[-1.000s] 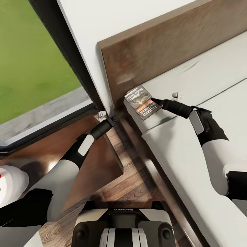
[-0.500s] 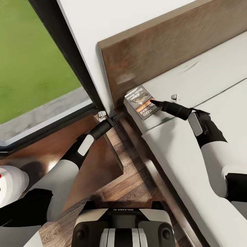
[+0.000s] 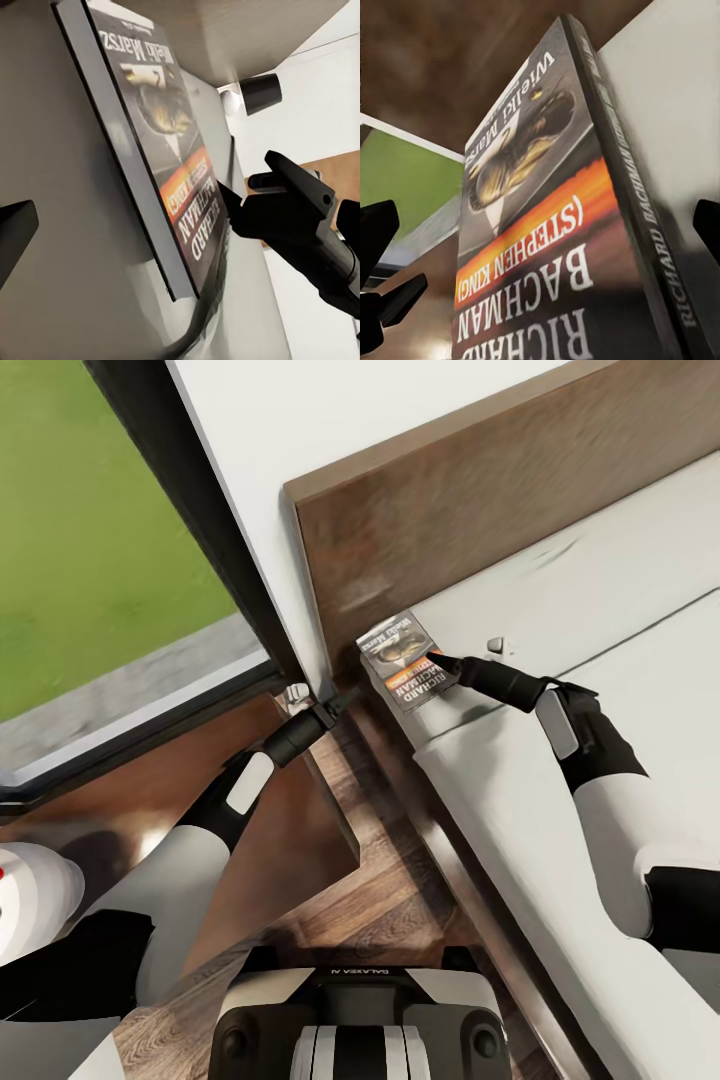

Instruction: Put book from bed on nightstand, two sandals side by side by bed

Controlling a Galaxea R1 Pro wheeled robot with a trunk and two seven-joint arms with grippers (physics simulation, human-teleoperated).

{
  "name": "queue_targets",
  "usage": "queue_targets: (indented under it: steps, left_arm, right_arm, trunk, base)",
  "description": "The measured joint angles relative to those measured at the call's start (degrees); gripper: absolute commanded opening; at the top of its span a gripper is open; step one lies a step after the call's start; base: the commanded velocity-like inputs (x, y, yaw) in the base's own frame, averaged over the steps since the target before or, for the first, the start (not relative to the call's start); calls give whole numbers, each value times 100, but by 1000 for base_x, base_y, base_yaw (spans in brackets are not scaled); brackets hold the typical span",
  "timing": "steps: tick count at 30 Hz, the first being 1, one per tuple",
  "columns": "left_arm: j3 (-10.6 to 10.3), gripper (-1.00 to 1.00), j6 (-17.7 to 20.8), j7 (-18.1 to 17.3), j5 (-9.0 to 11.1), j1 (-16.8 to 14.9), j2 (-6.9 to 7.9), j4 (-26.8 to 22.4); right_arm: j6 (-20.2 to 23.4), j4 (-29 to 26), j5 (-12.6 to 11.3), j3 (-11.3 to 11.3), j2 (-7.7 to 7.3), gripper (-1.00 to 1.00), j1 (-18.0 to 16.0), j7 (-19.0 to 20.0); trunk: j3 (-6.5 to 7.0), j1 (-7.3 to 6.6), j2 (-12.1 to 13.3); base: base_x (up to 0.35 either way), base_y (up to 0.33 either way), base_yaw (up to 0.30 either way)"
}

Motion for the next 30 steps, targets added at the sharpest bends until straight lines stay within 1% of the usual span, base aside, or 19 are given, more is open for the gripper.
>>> queue_targets:
  steps: [7,9,11,12,14,17,20,23,27,30]
  left_arm:
    - [0,100,0,0,-1,0,0,0]
    - [-65,100,33,-34,-60,66,65,66]
    - [-70,100,36,-36,-61,132,131,108]
    - [-73,100,43,-35,-66,164,163,112]
    - [-124,100,58,-40,-134,229,228,178]
    - [-136,100,61,-44,-222,327,326,218]
    - [-138,100,61,-45,-234,424,420,220]
    - [-139,100,58,-47,-238,522,421,224]
    - [-141,100,54,-59,-244,641,418,221]
    - [-146,100,53,-63,-257,644,414,222]
  right_arm:
    - [20,-14,7,-3,-5,100,7,1]
    - [-35,36,-108,-21,-9,100,58,12]
    - [-26,48,-163,-20,-10,100,59,4]
    - [-19,59,-171,-19,-12,100,52,0]
    - [-44,60,-181,-23,-21,100,52,-28]
    - [-99,57,-178,-28,-29,100,51,-36]
    - [-163,52,-164,-29,-33,100,51,-12]
    - [-233,47,-131,-33,-39,100,52,-9]
    - [-358,-29,-13,-29,-41,100,53,-16]
    - [-419,-106,45,-27,-39,100,59,-19]
  trunk:
    - [0,0,0]
    - [0,0,0]
    - [0,0,0]
    - [0,0,0]
    - [0,0,0]
    - [0,0,0]
    - [0,0,0]
    - [0,0,0]
    - [0,0,0]
    - [0,0,0]
  base:
    - [0,0,0]
    - [0,0,0]
    - [0,0,0]
    - [0,0,0]
    - [0,0,0]
    - [0,0,0]
    - [0,0,0]
    - [0,0,0]
    - [0,0,0]
    - [0,0,0]
